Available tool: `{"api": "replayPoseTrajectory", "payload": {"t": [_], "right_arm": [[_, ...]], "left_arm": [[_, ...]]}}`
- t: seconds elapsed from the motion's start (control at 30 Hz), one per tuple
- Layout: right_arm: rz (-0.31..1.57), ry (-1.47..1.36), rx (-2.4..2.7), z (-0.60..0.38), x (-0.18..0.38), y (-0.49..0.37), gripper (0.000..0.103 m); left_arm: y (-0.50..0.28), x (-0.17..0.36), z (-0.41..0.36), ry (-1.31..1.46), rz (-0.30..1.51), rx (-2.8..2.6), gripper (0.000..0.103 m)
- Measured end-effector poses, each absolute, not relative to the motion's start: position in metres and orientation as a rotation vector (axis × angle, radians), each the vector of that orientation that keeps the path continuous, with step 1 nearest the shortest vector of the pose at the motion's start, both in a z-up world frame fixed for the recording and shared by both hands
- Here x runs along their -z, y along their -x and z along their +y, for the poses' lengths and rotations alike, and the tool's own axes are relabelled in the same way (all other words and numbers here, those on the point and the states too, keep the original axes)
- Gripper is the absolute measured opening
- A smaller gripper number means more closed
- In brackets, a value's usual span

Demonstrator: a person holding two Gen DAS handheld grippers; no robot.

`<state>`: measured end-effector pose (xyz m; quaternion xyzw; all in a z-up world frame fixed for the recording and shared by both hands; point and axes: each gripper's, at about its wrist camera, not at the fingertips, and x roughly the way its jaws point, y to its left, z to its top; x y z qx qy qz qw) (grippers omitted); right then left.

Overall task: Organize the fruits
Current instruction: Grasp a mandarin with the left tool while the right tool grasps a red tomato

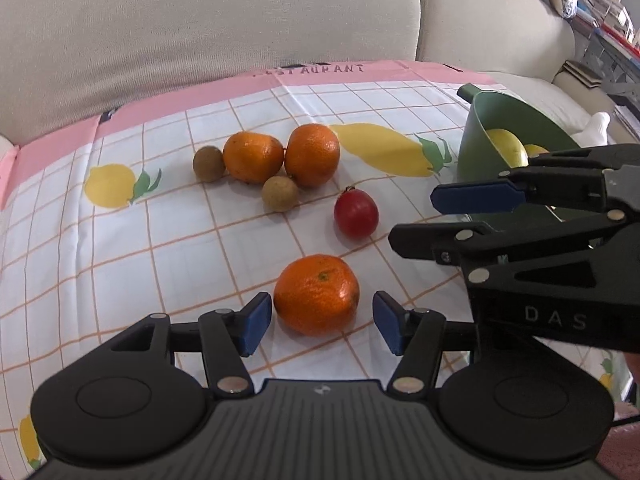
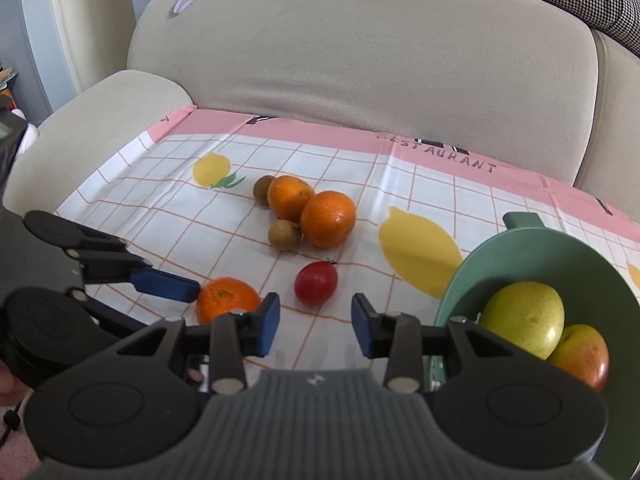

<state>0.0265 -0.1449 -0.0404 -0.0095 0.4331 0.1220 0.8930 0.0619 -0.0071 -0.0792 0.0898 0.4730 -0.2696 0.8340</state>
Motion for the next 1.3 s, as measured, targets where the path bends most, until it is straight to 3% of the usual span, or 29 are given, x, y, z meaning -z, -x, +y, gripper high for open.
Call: {"api": "replayPoseTrajectory", "payload": {"t": [0.13,1.3], "right_arm": [[0.899,0.02,-0.251,-0.145,0.041,-0.027,0.037],[0.957,0.092,-0.14,-0.11,0.07,-0.068,0.037]], "left_arm": [[-0.063,0.081,-0.007,-0.189,1.007,0.56,0.055],[-0.075,0.062,0.037,-0.049,1.003,0.402,0.052]]}}
